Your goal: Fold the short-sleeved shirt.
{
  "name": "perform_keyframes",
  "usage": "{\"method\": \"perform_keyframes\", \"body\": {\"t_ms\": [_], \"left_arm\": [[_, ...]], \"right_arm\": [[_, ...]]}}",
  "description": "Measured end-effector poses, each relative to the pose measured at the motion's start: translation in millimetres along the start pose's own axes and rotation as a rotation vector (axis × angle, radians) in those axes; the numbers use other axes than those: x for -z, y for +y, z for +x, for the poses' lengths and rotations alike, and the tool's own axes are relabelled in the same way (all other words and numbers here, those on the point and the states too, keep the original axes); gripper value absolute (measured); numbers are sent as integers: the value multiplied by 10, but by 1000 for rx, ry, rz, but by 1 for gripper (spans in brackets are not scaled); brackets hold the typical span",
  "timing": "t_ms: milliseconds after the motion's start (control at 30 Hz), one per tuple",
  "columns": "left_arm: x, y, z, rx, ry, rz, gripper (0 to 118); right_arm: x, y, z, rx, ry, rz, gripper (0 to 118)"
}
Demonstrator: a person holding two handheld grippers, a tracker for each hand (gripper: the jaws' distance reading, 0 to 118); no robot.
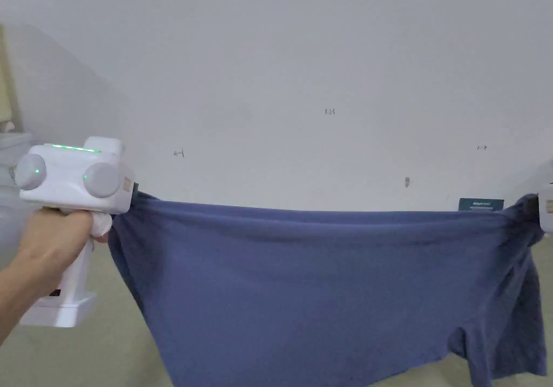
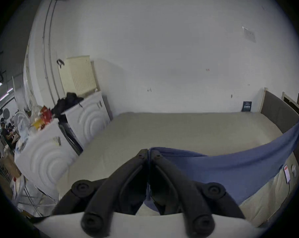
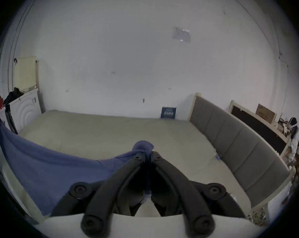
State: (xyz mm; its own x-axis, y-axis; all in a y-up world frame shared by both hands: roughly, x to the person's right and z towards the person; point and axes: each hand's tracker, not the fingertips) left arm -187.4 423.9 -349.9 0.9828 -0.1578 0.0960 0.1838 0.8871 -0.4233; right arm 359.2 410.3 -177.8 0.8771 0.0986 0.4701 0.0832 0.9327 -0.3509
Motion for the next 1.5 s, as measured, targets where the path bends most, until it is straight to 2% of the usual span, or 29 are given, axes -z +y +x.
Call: {"method": "perform_keyframes", "body": {"t_ms": [300, 467, 633, 767, 900, 1000, 1200, 1333, 1400, 1500], "left_arm": [[686, 801, 434, -35, 50, 59, 2], [1264, 896, 662, -58, 50, 41, 2], [1989, 581, 871, -42, 63, -20, 2], [2367, 57, 993, -1, 76, -78, 2], [2524, -582, 1032, 45, 46, -163, 2], [2362, -1005, 1016, 87, 29, -202, 2], [1798, -1541, 816, 75, -9, -231, 2], [1297, -1820, 658, 81, -39, -227, 2], [1055, -1955, 553, 71, -60, -224, 2], [684, -2180, 390, 47, -101, -231, 2]], "right_arm": [[728, 714, 113, 37, -59, 53, 4], [1305, 755, 23, 35, -93, 46, 4], [1834, 255, -139, 20, -126, 35, 4], [2129, -396, -207, -23, -106, -81, 4], [2178, -1091, -182, 25, -77, -181, 4], [2024, -1514, -144, 16, -71, -211, 4], [1532, -2036, 13, 94, -40, -273, 4], [1028, -2257, 126, 85, -14, -275, 4], [755, -2374, 174, 52, -8, -283, 4], [277, -2567, 292, 73, 12, -287, 4]]}}
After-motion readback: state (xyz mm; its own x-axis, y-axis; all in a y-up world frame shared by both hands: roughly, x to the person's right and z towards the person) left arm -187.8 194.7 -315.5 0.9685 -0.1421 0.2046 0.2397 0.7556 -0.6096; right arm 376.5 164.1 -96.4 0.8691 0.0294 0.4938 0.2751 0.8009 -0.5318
